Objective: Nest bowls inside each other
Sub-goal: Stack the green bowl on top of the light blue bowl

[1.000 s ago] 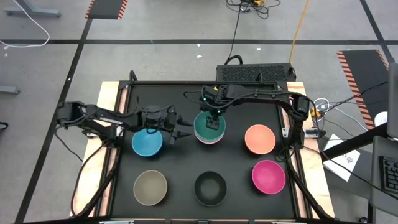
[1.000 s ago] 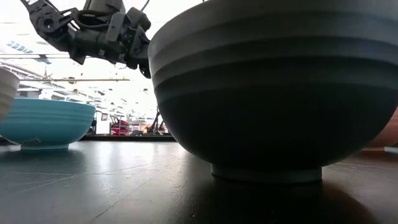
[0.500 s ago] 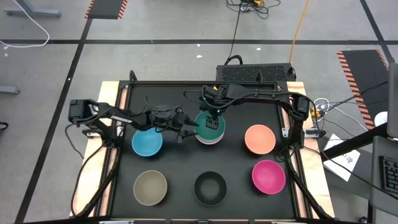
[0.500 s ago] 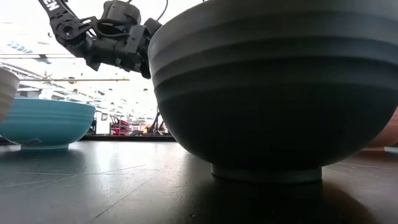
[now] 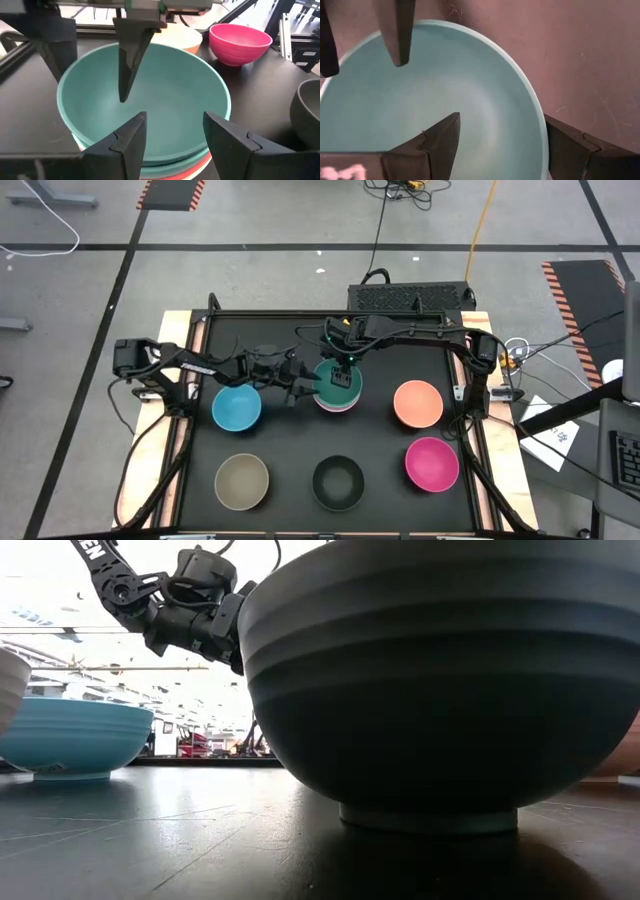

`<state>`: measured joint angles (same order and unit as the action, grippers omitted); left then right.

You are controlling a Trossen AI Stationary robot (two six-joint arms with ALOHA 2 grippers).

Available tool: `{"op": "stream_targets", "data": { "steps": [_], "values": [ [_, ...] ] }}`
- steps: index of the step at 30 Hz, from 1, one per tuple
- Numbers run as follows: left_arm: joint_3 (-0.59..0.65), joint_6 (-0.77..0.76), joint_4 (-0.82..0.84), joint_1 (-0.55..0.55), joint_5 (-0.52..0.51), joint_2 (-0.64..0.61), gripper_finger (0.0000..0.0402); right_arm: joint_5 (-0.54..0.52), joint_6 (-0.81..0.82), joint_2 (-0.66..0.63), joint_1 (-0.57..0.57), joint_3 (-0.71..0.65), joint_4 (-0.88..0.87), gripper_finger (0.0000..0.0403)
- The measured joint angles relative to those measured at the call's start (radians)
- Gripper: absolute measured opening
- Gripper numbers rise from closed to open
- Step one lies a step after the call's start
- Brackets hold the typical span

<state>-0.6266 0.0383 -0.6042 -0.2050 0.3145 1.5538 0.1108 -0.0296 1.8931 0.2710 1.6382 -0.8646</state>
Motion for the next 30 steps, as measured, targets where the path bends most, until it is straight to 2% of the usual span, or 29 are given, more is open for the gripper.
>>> {"op": "stream_targets", "data": {
  "steps": [13, 25, 30],
  "values": [
    [0.000, 0.001, -0.007, 0.002, 0.000, 0.015, 0.0198, -0.002, 0.002, -0.013, 0.000, 0.000, 0.008, 0.0245],
    [0.000, 0.002, -0.019, 0.002, 0.000, 0.015, 0.0198, -0.010, 0.018, -0.117, 0.000, 0.001, 0.003, 0.0245],
    [0.000, 0.013, -0.019, 0.005, 0.000, 0.015, 0.0198, -0.072, 0.026, -0.134, 0.000, 0.001, -0.054, 0.0245]
  ]
}}
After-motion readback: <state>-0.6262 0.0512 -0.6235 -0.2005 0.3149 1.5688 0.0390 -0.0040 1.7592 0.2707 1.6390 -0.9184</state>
